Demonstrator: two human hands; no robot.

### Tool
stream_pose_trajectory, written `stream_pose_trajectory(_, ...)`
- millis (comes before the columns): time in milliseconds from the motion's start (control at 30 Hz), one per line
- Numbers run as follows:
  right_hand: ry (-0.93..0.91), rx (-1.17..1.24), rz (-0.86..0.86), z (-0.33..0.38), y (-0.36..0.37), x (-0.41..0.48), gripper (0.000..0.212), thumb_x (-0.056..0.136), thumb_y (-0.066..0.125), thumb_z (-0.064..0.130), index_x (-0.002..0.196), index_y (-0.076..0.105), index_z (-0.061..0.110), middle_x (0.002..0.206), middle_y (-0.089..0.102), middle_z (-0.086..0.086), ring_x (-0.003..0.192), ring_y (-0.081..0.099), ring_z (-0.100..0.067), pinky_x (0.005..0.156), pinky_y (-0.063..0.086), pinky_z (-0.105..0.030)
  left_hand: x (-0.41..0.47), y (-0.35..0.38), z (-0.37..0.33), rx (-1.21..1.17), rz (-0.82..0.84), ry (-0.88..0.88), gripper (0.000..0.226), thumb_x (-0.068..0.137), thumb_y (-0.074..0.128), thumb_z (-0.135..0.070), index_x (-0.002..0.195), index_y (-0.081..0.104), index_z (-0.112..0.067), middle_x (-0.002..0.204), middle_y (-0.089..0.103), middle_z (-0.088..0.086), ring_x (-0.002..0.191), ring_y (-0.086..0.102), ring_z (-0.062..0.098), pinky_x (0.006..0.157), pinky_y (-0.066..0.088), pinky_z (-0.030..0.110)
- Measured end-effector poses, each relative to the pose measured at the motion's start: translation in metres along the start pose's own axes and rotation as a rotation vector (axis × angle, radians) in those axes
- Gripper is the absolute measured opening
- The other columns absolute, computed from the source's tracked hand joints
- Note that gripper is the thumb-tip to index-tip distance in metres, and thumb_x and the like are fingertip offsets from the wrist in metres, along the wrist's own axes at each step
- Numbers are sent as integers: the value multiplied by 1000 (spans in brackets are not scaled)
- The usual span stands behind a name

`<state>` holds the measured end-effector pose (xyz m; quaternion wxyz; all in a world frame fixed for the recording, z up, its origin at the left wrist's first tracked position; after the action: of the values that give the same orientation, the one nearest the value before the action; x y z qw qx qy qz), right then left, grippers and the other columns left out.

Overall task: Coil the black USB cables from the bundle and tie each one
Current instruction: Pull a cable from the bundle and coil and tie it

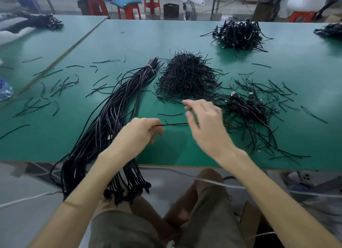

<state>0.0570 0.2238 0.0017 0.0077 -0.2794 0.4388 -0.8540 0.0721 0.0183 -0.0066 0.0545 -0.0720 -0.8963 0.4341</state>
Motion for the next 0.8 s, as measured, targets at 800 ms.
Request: stream_pose_trajectory(800,157,526,194,-10,4,-17,34,102,58,40,74,68,25,50,39,3,47,30,-15,49,27,-31,3,8,11,-1630,129,-254,24,96,64,-42,102,77,-23,95,65,-5,86,65,11,84,58,28)
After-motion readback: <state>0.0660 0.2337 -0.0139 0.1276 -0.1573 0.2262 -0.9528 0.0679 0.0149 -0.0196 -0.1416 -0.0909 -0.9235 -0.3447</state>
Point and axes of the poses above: each hand's wrist, its own x-axis towards the middle knuckle, its own y-axis out of the palm, z = x × y, the point moved 2 cm from there along x, towards the middle knuckle
